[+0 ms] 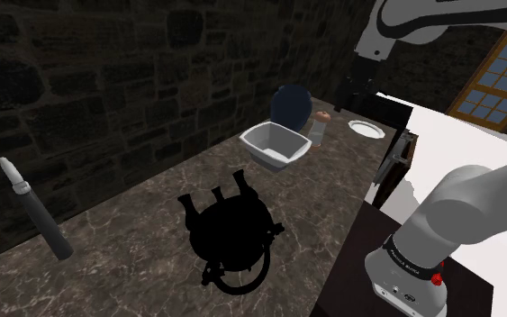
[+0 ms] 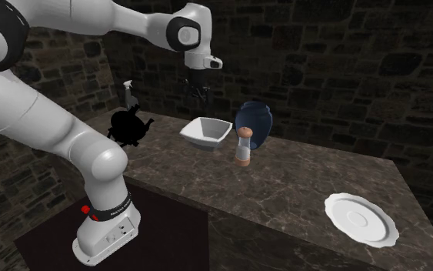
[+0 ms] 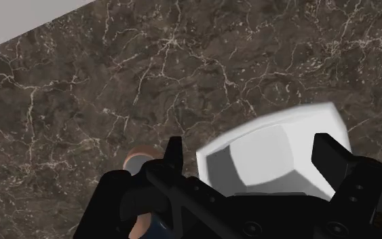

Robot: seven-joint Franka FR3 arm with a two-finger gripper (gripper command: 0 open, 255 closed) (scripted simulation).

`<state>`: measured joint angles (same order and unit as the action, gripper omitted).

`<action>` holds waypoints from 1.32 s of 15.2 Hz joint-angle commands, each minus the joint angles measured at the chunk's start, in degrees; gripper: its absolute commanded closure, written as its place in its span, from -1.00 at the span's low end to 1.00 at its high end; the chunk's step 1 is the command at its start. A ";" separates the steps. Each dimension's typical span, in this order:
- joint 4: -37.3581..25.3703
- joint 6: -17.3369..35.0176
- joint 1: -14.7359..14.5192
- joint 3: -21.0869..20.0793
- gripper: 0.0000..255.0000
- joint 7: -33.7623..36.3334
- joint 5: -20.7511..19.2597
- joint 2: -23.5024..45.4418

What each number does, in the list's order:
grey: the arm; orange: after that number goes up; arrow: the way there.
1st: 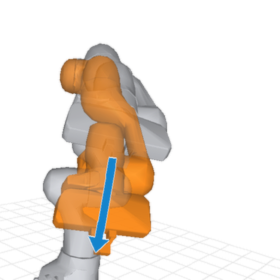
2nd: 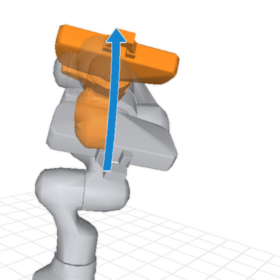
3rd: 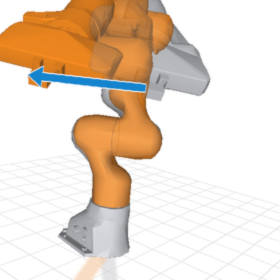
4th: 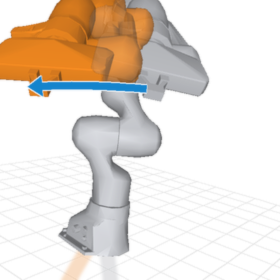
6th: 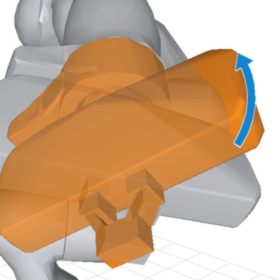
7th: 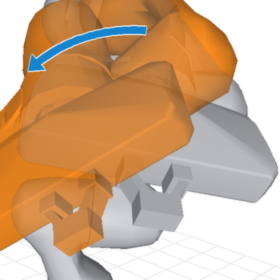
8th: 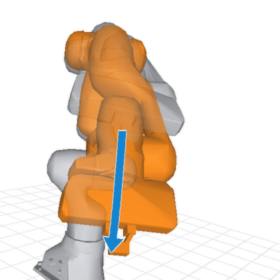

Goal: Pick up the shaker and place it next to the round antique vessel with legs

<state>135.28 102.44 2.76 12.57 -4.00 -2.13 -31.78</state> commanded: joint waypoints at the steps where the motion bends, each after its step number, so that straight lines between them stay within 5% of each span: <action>1: -1.29 2.38 0.31 2.28 -1.00 -2.57 0.05 3.32; 8: -8.34 9.16 0.43 9.57 -1.00 -12.03 3.78 16.99; 15: -19.25 12.12 1.66 14.90 -1.00 -23.17 12.85 32.98; 20: -18.17 15.00 1.89 14.76 -1.00 -24.49 14.44 35.18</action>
<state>116.58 116.61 4.65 27.36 -28.22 12.03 3.07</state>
